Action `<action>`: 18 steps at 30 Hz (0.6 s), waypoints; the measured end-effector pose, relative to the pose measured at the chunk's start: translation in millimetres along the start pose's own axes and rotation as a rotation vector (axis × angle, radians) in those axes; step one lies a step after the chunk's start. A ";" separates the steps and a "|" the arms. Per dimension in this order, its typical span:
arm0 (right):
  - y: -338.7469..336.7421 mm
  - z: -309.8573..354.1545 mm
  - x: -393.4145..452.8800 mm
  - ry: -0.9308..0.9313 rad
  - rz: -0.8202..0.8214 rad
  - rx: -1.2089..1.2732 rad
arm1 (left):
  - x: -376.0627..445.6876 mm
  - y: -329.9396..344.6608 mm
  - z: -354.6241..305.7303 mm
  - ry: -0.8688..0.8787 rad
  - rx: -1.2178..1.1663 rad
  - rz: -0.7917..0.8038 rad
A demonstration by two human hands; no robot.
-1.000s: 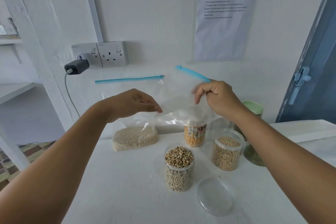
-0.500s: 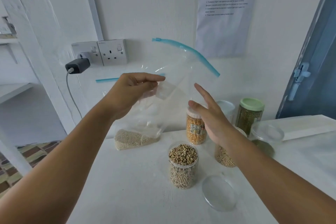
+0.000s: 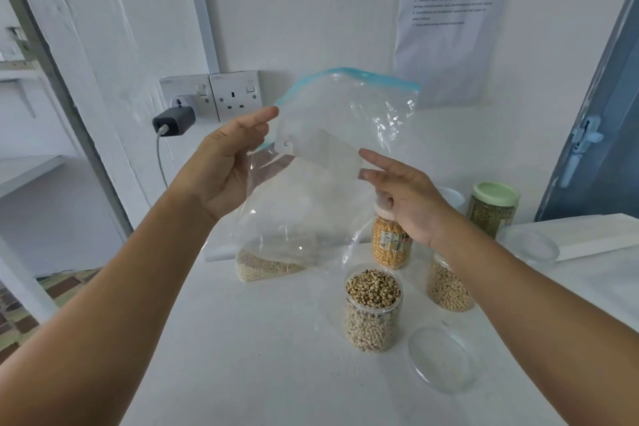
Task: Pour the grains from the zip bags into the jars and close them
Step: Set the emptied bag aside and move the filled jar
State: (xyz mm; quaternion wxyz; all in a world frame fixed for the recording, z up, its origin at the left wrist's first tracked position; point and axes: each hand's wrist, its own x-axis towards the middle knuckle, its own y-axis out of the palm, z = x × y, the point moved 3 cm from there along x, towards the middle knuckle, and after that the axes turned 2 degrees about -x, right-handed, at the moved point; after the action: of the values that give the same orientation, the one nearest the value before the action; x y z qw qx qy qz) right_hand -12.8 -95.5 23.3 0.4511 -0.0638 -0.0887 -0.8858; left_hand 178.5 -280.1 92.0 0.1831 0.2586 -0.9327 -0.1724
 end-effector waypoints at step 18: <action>-105.2 7.7 -49.4 0.076 -0.312 0.037 | 2.2 54.8 83.4 -0.221 0.113 -0.081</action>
State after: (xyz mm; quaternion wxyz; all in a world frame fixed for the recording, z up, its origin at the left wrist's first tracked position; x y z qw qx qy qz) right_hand -68.9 5.8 10.8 0.3123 -0.0076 -0.0967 -0.9450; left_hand 117.8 -218.1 42.6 0.0573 0.2854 -0.9441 -0.1545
